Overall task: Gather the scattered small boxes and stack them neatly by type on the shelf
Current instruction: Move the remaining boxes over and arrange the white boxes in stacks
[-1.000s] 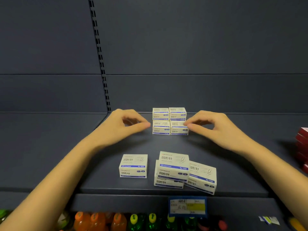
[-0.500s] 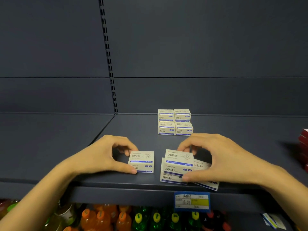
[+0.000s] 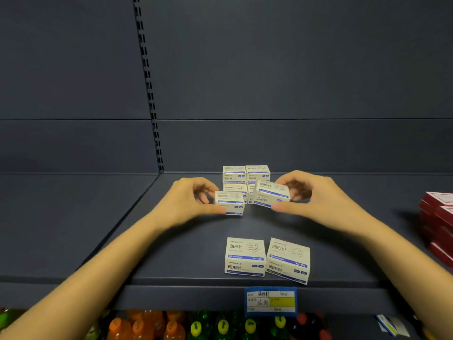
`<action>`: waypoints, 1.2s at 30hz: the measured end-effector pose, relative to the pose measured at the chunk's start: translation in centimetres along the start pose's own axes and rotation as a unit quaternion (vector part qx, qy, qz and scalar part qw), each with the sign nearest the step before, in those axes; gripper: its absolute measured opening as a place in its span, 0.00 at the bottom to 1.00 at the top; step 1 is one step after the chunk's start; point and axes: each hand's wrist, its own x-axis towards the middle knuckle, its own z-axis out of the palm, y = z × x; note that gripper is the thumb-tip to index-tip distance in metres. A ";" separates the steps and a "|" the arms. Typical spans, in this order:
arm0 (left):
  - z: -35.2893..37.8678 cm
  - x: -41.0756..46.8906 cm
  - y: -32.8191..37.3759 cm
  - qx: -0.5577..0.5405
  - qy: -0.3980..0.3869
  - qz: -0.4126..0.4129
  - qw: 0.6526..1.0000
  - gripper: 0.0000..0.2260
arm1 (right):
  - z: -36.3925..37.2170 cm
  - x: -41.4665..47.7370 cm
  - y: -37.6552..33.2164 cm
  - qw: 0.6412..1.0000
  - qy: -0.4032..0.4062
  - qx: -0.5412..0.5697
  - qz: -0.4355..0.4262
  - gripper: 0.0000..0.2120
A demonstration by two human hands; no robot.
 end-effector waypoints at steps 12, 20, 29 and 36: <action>1.8 1.0 -1.8 -0.017 0.012 -0.026 0.999 0.16 | 1.8 2.2 4.3 0.998 -0.036 -0.027 0.049 0.19; 2.2 1.1 -1.7 -0.001 0.022 -0.022 1.000 0.17 | 2.6 2.4 4.7 0.999 0.001 -0.024 0.040 0.18; 2.4 1.0 -1.5 0.001 0.019 -0.035 0.999 0.18 | 3.1 2.4 4.6 0.998 0.019 -0.055 0.024 0.19; 1.0 -1.6 1.0 -0.106 0.056 -0.023 0.993 0.14 | 1.4 0.6 2.7 0.998 0.062 0.016 0.001 0.09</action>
